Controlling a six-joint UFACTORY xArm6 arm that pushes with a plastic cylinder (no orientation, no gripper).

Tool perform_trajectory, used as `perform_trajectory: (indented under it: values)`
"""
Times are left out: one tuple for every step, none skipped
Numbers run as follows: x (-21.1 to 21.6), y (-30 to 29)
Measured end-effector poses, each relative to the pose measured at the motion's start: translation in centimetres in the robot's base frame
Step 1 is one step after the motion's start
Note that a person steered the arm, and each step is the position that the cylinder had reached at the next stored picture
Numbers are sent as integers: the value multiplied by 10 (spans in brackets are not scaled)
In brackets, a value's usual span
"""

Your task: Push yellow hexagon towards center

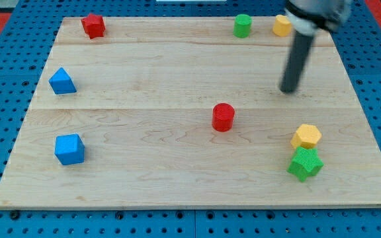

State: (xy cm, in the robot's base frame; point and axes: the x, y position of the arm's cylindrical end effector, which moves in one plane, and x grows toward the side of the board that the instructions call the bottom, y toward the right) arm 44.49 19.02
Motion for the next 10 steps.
perform_trajectory:
  values:
    - [72,32]
    - [70,18]
    - [70,-43]
    - [60,-94]
    - [59,-132]
    - [68,-165]
    - [91,-167]
    - [112,-164]
    - [92,-200]
    - [30,-224]
